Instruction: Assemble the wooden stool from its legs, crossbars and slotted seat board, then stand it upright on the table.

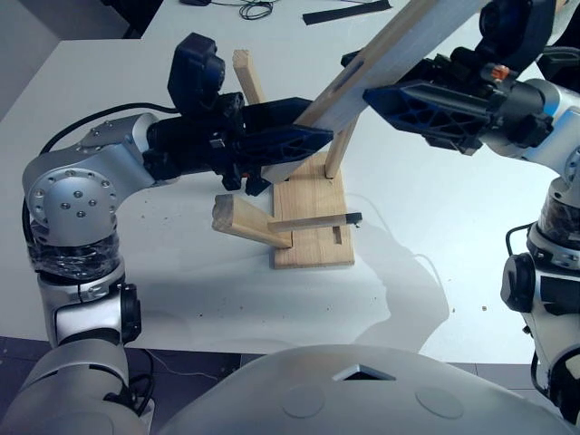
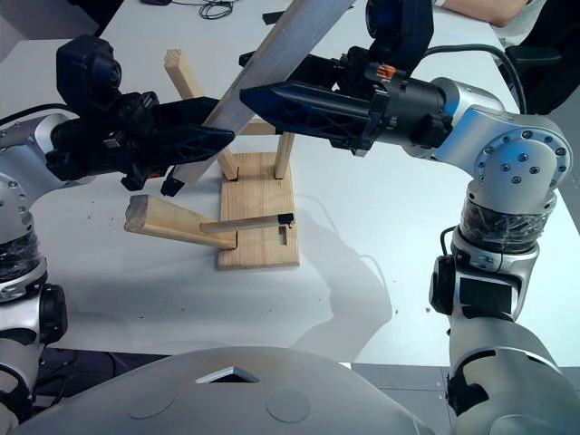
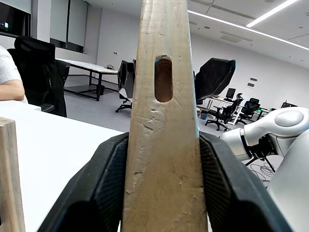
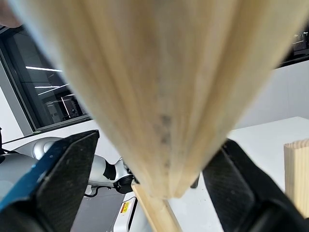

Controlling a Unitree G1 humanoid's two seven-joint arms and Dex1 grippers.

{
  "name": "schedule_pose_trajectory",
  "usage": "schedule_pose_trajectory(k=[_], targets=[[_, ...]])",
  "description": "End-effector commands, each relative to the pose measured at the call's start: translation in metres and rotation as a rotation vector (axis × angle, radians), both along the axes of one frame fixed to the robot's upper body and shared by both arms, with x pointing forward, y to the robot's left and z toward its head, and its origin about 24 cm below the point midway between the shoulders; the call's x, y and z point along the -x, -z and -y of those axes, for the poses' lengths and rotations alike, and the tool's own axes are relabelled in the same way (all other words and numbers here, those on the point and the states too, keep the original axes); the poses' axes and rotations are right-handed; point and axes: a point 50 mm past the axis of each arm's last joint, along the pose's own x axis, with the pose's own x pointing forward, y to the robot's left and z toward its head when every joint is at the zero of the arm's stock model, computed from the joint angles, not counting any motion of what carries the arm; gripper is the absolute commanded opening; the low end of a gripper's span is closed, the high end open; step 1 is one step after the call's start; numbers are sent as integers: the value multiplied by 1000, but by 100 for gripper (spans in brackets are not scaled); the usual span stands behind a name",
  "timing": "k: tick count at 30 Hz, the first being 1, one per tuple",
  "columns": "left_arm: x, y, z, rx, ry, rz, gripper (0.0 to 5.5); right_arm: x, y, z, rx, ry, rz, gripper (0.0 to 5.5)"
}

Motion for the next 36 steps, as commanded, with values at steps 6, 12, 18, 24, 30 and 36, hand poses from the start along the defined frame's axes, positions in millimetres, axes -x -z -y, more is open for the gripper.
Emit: schedule_pose_trajectory(k=[6,12,18,24,30,36], targets=[[0,9,0,-32,-9,-16,200,0,-9,-4,-7,9,52,335],[-1,9,0,-36,-11,-20,200,1,-8,-3,0,6,62,244],[-8,3,-5,-27,-42,-19,200,2,2,-1,79,35,88,207],[-12,-1,-7,-17,-59,-12,201,0,15,0,140,54,111,205],[-16,4,-5,-42,-71,-63,201,0,15,-2,123,56,127,205],[-30,15,-10,-108,-164,-109,330,-9,6,1,66,142,148,202]])
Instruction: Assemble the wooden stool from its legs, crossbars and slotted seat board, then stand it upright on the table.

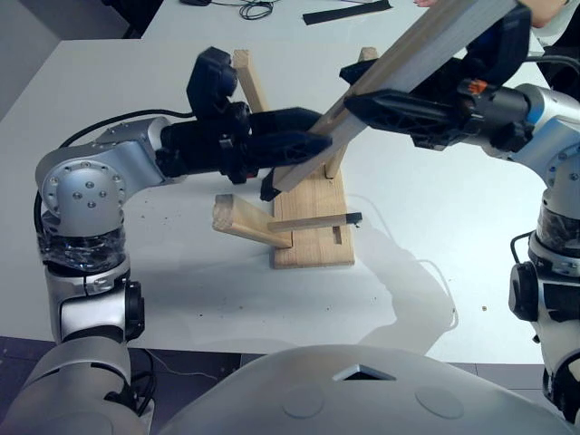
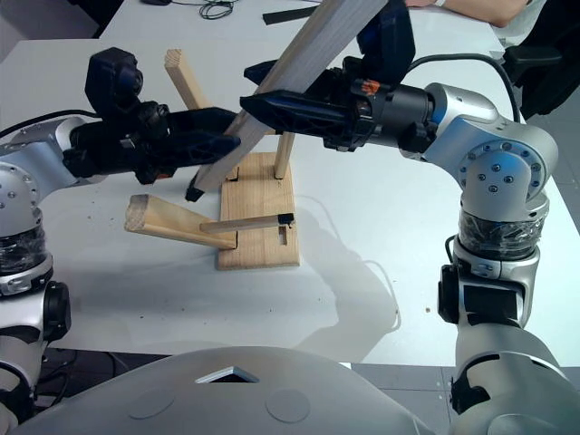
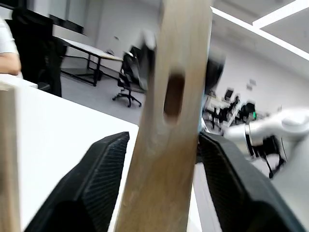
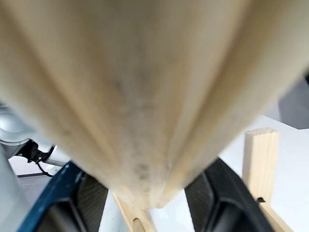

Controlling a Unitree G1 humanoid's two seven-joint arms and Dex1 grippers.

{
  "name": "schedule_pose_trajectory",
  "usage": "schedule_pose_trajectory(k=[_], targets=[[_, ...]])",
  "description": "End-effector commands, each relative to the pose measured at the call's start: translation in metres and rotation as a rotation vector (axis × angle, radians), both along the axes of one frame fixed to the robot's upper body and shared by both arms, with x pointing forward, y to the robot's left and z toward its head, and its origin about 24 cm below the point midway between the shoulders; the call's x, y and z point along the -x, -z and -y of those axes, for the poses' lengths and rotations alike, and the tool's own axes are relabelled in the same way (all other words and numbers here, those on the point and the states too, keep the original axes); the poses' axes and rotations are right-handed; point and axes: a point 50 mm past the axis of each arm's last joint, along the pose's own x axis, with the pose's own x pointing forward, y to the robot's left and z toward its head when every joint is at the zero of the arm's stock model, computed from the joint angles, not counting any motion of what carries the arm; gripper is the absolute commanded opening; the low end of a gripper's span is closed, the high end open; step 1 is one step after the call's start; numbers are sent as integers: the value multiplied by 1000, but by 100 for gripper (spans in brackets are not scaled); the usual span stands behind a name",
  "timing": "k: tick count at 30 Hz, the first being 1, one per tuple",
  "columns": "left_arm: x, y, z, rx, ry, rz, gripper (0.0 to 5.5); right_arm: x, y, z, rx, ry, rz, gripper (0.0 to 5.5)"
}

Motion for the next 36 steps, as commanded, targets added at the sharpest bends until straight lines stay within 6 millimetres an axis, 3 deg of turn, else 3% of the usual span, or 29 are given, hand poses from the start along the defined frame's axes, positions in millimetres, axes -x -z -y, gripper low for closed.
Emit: schedule_pose_trajectory(k=[1,12,18,23,30,36], targets=[[-10,7,-5,-101,-88,20,348,-7,-11,2,-38,66,41,202],[-9,7,-29,-168,-158,117,354,-26,-25,33,121,318,304,202],[5,26,-61,-299,-227,113,354,-18,-6,53,315,351,412,202],[29,51,-84,-449,-240,95,354,-5,20,62,418,311,388,202],[56,86,-88,-568,-166,56,354,12,44,64,474,237,313,202],[59,96,-84,-586,-142,54,354,21,64,54,488,147,264,202]])
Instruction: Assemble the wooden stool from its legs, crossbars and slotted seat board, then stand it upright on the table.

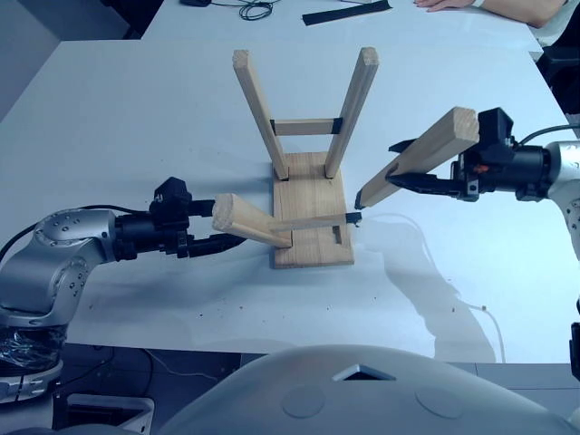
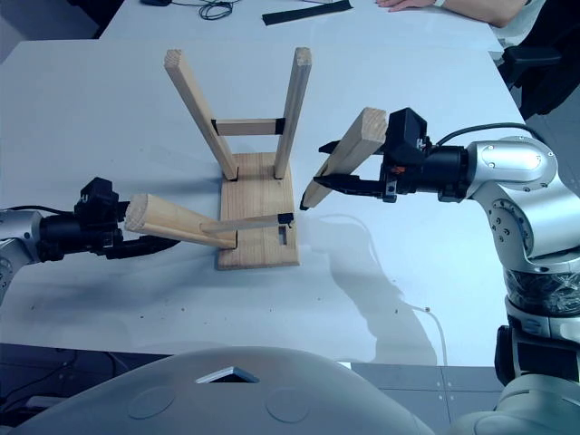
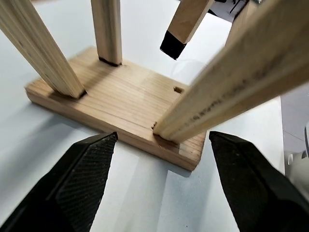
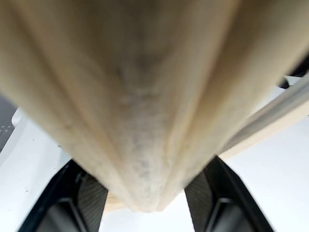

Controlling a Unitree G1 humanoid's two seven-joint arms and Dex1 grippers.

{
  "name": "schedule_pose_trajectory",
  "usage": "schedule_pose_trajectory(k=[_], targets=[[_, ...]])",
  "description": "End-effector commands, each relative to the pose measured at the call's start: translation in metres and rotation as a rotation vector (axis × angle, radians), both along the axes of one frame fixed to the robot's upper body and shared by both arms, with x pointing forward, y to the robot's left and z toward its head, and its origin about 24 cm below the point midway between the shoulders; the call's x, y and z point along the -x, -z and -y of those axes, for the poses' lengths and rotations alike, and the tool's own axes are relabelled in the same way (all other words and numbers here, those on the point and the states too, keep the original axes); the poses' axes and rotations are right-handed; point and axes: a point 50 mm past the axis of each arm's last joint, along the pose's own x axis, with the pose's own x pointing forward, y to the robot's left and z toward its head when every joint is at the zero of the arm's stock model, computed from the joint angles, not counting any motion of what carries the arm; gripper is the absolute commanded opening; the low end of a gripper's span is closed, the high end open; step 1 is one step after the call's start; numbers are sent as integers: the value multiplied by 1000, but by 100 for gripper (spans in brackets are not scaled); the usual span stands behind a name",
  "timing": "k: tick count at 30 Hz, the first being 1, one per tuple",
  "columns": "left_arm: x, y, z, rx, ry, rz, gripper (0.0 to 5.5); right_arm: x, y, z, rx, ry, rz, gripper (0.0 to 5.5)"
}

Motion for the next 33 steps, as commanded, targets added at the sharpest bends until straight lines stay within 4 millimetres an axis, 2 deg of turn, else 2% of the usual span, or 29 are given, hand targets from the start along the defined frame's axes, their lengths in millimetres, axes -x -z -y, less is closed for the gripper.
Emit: schedule_pose_trajectory(k=[1,11,23,33], targets=[[0,1,4,-9,28,2,354,9,9,-8,5,-56,-32,202],[-4,-3,1,-2,30,1,354,14,4,-12,-101,-66,-74,202],[-15,-13,1,-7,88,8,354,25,28,-17,-104,-37,-110,202],[-18,-17,1,-8,114,4,354,22,32,-19,-83,-23,-35,202]])
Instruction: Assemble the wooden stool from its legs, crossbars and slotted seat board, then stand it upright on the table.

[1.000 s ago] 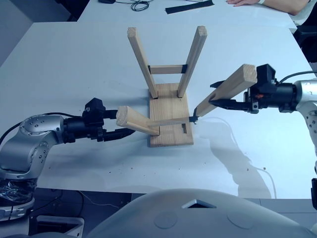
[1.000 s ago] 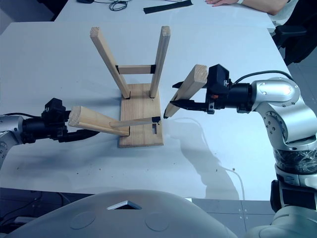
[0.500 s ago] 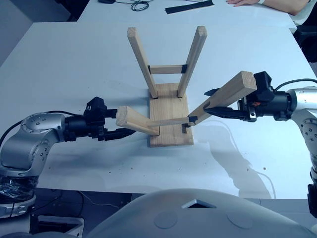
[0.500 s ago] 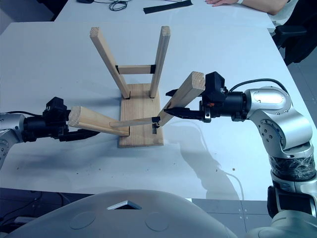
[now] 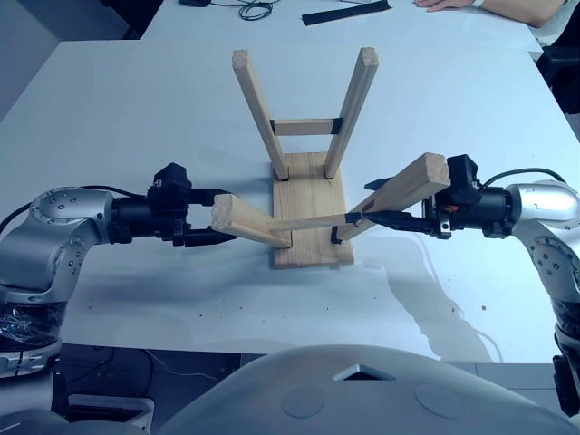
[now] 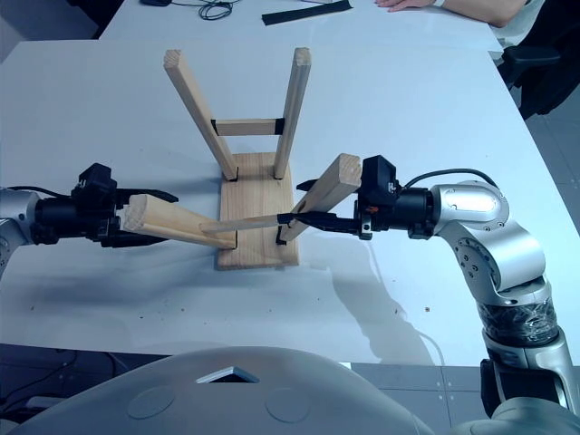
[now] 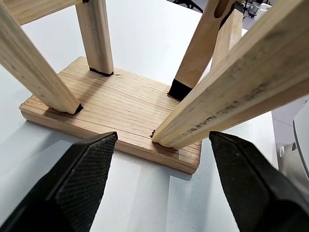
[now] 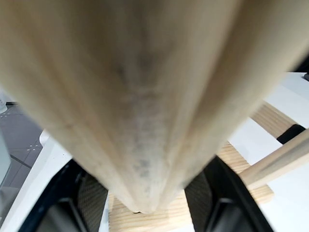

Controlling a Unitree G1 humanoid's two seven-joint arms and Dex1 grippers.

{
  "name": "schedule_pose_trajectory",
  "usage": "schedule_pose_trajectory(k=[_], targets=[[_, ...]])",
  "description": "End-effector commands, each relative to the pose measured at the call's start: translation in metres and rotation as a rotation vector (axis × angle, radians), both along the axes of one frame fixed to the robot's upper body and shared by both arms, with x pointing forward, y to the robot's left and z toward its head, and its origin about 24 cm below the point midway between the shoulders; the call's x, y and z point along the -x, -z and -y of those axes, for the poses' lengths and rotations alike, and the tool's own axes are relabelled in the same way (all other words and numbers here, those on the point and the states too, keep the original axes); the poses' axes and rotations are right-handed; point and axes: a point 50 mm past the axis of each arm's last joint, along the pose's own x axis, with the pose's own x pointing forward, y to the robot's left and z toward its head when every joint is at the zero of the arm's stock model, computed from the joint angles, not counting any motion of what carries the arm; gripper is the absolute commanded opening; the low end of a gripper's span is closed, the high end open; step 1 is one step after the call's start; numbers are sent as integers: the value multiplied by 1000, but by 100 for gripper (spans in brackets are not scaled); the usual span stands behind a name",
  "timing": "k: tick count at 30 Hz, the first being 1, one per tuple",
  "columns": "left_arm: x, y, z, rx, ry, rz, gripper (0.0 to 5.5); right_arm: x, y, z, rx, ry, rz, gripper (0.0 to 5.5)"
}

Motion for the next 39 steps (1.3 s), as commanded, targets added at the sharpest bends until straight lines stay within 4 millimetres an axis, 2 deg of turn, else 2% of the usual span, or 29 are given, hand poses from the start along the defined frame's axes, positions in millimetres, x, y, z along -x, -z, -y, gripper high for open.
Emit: schedule_pose_trajectory(k=[1,15,21,29,33,39], targets=[[-2,-3,-1,-16,12,-5,354,-2,1,1,31,9,37,202],[1,-3,2,-8,21,-11,354,-7,-6,1,40,-34,72,202],[1,-5,1,-11,31,-14,354,-4,0,2,74,-60,62,202],[2,-5,3,-12,37,-18,354,2,13,15,193,-157,-4,202],[4,-3,6,-6,35,-19,354,5,18,12,203,-202,-27,202],[9,0,13,5,27,-16,354,6,15,12,209,-234,-48,202]])
